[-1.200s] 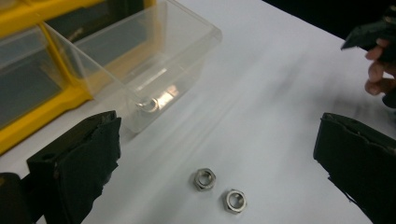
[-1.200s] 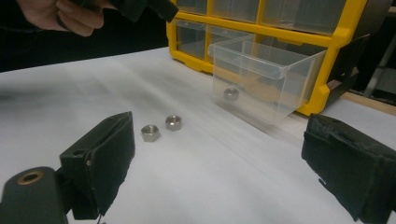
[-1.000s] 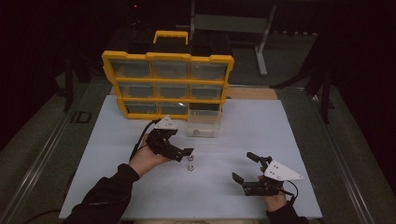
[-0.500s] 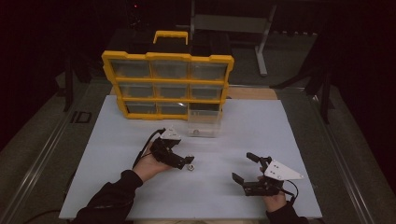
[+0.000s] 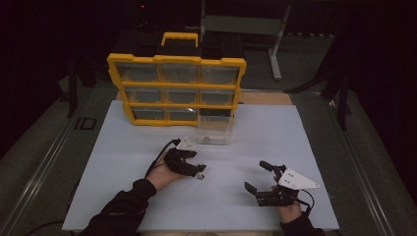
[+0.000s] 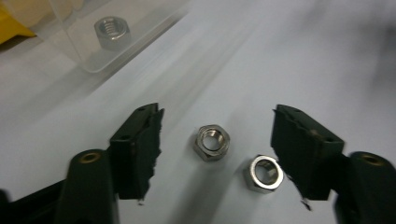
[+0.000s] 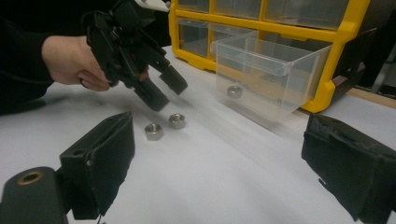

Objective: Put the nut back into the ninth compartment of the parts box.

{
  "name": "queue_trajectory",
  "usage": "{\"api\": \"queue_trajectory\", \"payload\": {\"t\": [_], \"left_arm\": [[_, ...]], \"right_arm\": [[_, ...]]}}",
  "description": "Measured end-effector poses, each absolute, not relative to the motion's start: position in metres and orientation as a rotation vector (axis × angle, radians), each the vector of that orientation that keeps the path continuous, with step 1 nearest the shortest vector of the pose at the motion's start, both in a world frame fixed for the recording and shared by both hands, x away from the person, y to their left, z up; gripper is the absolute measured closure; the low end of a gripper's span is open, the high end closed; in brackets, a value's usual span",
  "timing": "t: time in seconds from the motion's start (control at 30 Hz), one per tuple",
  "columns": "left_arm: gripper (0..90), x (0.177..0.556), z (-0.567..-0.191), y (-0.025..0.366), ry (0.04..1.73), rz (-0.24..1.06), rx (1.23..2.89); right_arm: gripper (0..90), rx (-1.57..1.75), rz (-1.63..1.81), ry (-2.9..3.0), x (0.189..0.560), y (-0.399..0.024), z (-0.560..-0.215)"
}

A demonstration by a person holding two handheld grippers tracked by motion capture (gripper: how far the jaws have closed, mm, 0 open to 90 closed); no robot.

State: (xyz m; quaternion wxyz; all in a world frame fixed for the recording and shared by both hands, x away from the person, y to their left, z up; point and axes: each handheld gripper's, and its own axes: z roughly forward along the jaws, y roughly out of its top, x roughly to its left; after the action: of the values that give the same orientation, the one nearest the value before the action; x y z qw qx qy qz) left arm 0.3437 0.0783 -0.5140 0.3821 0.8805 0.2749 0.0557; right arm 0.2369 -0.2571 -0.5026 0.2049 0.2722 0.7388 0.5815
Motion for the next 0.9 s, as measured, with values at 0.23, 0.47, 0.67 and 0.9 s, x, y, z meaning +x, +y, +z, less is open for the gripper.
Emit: {"api": "queue_trajectory", "payload": {"t": [0.23, 0.47, 0.67, 0.9], "left_arm": [[45.1, 0.348, -0.521, 0.074, 0.696, 0.119, 2.268], [55.5, 0.349, -0.528, 0.07, 0.688, 0.099, 2.293], [62.5, 0.35, -0.533, 0.069, 0.682, 0.115, 2.311], [68.0, 0.349, -0.532, 0.068, 0.667, 0.139, 2.327]], "right_arm": [[9.8, 0.763, 1.619, 2.063, 0.237, -0.257, -0.503], [9.8, 0.764, 1.62, 2.064, 0.237, -0.257, -0.503], [9.9, 0.763, 1.618, 2.064, 0.237, -0.257, -0.503], [9.8, 0.764, 1.616, 2.067, 0.237, -0.257, -0.503]]}}
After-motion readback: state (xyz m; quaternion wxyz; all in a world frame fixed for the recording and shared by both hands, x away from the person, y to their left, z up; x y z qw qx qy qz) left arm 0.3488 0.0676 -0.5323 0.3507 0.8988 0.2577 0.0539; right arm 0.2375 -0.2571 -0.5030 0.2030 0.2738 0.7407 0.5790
